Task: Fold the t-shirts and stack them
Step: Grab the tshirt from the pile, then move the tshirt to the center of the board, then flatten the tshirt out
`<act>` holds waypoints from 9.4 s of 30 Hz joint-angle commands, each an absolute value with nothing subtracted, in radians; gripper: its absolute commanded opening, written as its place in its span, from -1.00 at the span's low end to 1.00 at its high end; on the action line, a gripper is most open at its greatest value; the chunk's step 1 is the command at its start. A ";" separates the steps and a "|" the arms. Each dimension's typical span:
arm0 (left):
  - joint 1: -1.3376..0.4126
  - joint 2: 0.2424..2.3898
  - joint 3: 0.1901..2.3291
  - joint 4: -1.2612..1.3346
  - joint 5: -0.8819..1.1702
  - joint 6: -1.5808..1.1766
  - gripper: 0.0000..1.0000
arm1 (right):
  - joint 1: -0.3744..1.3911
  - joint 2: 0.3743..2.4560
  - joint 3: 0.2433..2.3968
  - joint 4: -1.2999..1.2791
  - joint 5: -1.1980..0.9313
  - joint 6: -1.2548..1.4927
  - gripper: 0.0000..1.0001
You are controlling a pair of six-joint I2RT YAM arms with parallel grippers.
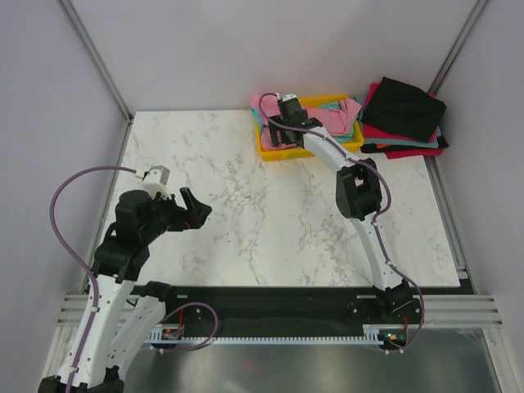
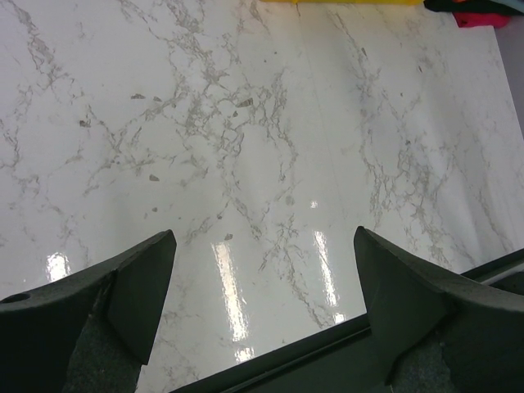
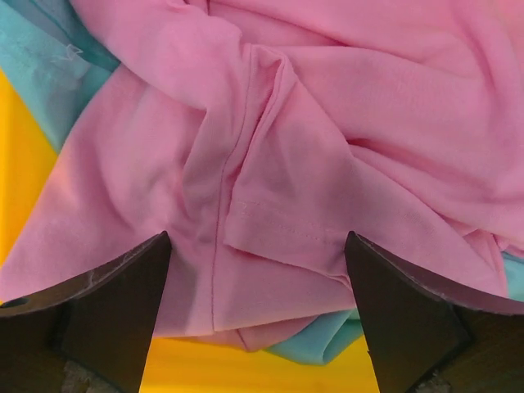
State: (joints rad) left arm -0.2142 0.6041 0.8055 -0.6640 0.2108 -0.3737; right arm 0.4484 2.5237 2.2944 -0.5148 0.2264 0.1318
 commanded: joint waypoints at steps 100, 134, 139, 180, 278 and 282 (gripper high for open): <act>-0.439 1.279 0.689 -0.225 0.009 -0.575 0.60 | 0.917 1.700 0.945 -0.360 0.380 0.529 0.05; -0.500 1.683 0.841 -0.031 0.049 -0.643 0.35 | 0.913 0.989 0.425 -0.069 0.558 0.672 -1.00; -0.522 1.681 0.813 -0.009 0.054 -0.649 0.13 | 0.911 1.049 0.457 -0.075 0.555 0.670 -1.00; -0.549 0.847 1.920 -0.957 -0.402 -0.268 -0.96 | 0.871 0.574 1.690 -0.465 0.832 0.169 -1.00; -0.020 1.668 1.362 -0.570 -0.049 -0.529 0.44 | 0.213 2.013 1.646 -0.403 -0.204 0.264 0.96; -0.012 1.426 1.187 -0.630 -0.141 -0.566 0.45 | 0.232 1.856 1.548 -0.434 -0.213 0.278 0.96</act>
